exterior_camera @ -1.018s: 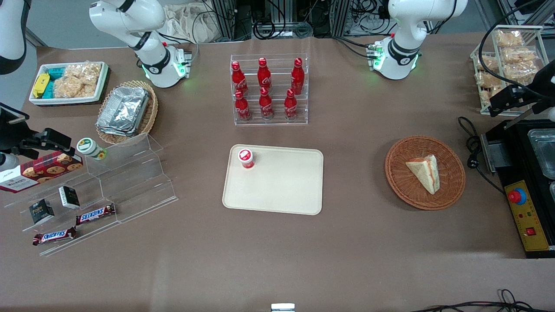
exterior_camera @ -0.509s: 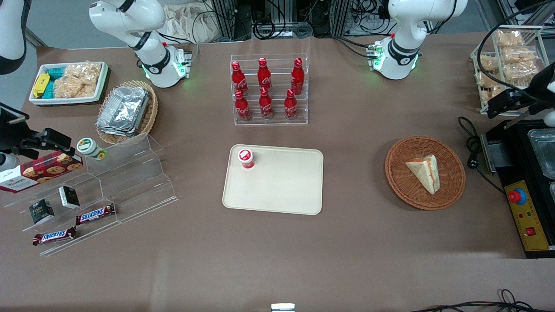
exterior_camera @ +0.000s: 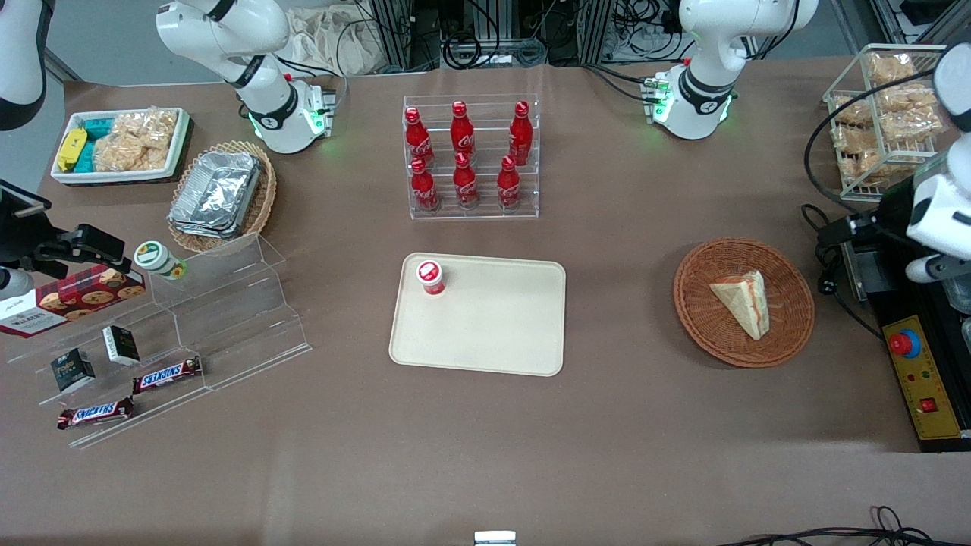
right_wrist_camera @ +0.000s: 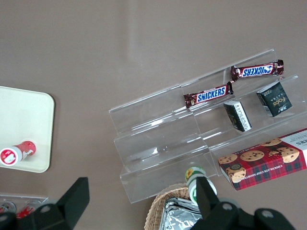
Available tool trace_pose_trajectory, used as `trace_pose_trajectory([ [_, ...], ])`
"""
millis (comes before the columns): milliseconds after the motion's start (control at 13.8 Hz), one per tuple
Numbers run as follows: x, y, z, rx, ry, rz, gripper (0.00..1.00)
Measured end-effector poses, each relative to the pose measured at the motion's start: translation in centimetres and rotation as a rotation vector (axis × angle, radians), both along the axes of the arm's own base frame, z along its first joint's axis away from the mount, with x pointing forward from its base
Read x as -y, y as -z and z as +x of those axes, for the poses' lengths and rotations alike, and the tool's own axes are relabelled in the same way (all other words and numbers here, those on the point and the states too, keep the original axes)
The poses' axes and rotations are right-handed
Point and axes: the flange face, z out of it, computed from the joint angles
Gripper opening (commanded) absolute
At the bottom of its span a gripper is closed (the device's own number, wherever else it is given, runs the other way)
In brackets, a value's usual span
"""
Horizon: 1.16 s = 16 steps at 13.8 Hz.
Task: Place sandwich from basket to tray
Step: 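Move the left gripper down over the sandwich in the wicker basket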
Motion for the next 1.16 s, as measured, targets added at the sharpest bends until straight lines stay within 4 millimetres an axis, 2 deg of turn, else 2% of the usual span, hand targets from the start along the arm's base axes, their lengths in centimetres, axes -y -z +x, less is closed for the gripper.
trace_pose_trajectory([
  [291, 0.1, 6.8, 0.4, -0.003, -0.09, 0.006, 1.0],
  [727, 0.2, 18.7, 0.6, -0.013, -0.179, 0.005, 1.0],
  [1091, 0.5, 27.2, -0.8, 0.006, -0.214, 0.01, 1.0],
  [1164, 0.6, 28.3, -0.9, -0.006, -0.217, 0.012, 0.95],
])
